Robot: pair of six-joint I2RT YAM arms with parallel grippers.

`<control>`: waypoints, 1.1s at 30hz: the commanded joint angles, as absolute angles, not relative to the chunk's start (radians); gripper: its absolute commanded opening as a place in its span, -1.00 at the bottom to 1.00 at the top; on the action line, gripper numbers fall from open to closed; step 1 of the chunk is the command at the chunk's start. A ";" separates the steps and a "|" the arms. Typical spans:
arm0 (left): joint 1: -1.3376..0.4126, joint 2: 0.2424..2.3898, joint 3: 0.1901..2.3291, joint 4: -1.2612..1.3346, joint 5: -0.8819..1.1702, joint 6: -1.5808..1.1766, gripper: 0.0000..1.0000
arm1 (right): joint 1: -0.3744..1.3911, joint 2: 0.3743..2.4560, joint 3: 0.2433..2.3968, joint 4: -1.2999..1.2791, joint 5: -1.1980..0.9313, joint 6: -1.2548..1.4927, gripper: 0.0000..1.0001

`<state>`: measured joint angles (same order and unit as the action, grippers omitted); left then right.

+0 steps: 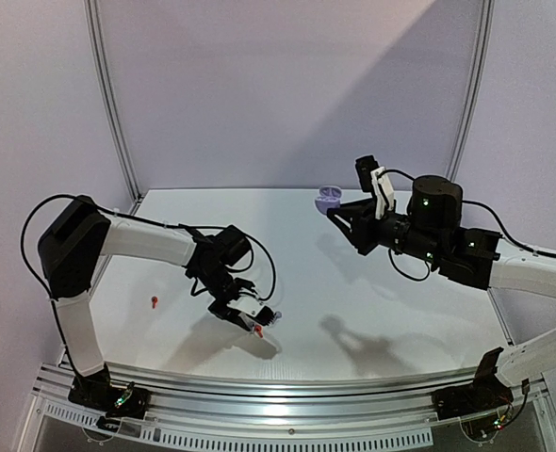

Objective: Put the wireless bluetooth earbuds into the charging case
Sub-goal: Move the earbuds to the corner of the board, then move the left earbud to the corner of the board.

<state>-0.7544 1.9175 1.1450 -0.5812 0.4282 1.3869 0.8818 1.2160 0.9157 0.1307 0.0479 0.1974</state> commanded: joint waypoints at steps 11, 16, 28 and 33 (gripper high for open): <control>-0.554 1.637 1.138 -0.848 0.378 1.322 -0.04 | 0.873 1.280 0.985 0.161 0.013 0.197 -0.83; -0.317 1.528 1.053 -0.919 0.309 1.355 -0.12 | 0.873 1.331 1.038 0.151 -0.031 0.184 -0.84; 0.036 1.549 0.905 -0.814 0.194 1.451 -0.25 | 0.872 1.418 1.126 0.132 -0.074 0.177 -0.84; 0.035 1.618 0.885 -0.768 0.175 1.434 -0.34 | 0.872 1.400 1.117 0.109 -0.056 0.178 -0.84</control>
<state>0.0319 1.5688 0.9051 -0.8097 0.1932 1.4330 0.8803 1.4117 1.1004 0.1268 -0.0593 0.1810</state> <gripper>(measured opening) 0.350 0.190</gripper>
